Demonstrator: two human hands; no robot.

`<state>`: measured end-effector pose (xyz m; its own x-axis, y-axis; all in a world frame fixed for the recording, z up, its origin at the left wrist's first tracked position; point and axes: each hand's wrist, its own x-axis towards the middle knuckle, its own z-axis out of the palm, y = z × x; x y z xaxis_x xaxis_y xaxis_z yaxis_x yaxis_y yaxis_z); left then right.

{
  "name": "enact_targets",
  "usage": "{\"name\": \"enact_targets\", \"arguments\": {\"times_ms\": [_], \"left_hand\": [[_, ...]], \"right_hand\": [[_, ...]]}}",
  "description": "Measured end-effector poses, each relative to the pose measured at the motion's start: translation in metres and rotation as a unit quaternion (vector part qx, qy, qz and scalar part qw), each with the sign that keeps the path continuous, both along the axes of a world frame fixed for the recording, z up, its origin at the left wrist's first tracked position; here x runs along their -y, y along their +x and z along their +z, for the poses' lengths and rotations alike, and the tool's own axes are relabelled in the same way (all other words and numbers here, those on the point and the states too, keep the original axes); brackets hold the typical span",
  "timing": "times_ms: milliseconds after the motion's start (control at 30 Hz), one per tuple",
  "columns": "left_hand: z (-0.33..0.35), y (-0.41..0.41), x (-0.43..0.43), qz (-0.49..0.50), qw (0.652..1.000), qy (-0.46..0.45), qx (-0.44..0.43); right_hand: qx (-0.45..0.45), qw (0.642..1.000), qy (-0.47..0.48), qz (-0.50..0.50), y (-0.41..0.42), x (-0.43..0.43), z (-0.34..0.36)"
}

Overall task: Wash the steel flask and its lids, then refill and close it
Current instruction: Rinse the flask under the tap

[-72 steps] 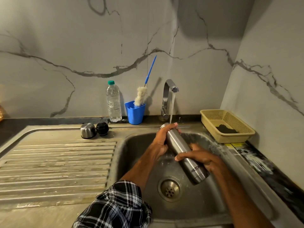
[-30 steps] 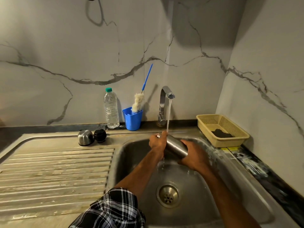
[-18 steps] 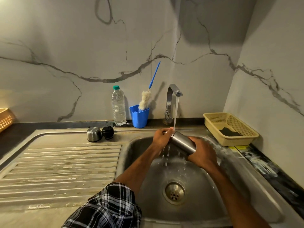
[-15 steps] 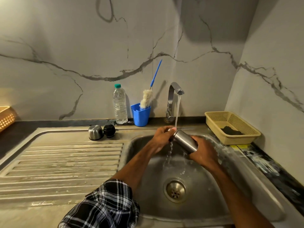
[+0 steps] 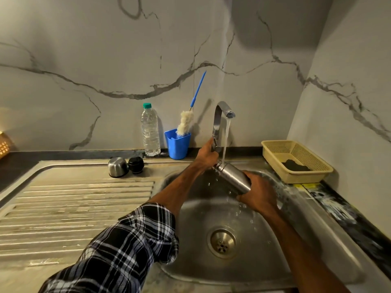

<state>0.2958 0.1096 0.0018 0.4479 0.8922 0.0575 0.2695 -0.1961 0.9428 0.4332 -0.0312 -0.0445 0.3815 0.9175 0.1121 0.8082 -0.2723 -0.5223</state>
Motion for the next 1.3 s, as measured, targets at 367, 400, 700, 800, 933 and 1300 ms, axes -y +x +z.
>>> {"name": "enact_targets", "arguments": {"times_ms": [367, 400, 700, 800, 933, 1300], "left_hand": [[-0.002, 0.017, -0.01, -0.021, 0.999, 0.016, -0.029], [-0.002, 0.017, -0.011, -0.022, 0.999, 0.019, -0.036], [-0.013, -0.025, 0.032, -0.111, 0.964, 0.129, -0.205], [-0.028, -0.047, 0.051, -0.166, 0.925, 0.199, -0.278], [-0.04, -0.065, 0.075, -0.134, 0.889, 0.286, -0.333], [-0.061, -0.086, 0.094, -0.014, 0.949, 0.231, -0.215]], "right_hand": [[0.028, 1.0, -0.006, 0.004, 0.0, -0.001, -0.003], [0.035, 0.999, -0.009, -0.003, -0.002, -0.001, -0.003], [0.093, 0.994, 0.033, 0.051, -0.007, 0.003, -0.008], [0.154, 0.984, 0.011, 0.084, -0.013, 0.005, 0.004], [0.28, 0.956, 0.002, 0.086, -0.03, 0.011, 0.016], [0.325, 0.927, 0.174, 0.068, -0.048, 0.012, 0.03]]}}
